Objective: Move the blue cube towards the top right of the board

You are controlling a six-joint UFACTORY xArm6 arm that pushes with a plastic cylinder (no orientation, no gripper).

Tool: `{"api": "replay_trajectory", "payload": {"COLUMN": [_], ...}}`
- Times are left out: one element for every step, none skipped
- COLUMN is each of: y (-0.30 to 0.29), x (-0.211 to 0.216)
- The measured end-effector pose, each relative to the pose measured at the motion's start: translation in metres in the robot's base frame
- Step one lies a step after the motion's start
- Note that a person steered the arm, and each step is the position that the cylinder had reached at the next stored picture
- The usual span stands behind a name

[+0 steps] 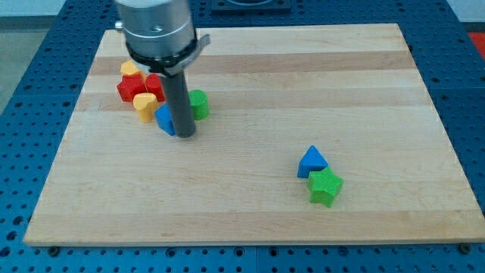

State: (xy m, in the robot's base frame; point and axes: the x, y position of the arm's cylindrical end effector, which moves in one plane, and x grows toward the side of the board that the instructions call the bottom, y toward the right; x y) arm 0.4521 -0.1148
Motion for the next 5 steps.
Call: {"api": "replay_trajectory", "payload": {"y": [0.003, 0.061, 0.08, 0.05, 0.037], "x": [-0.023, -0.024, -0.035, -0.044, -0.053]}}
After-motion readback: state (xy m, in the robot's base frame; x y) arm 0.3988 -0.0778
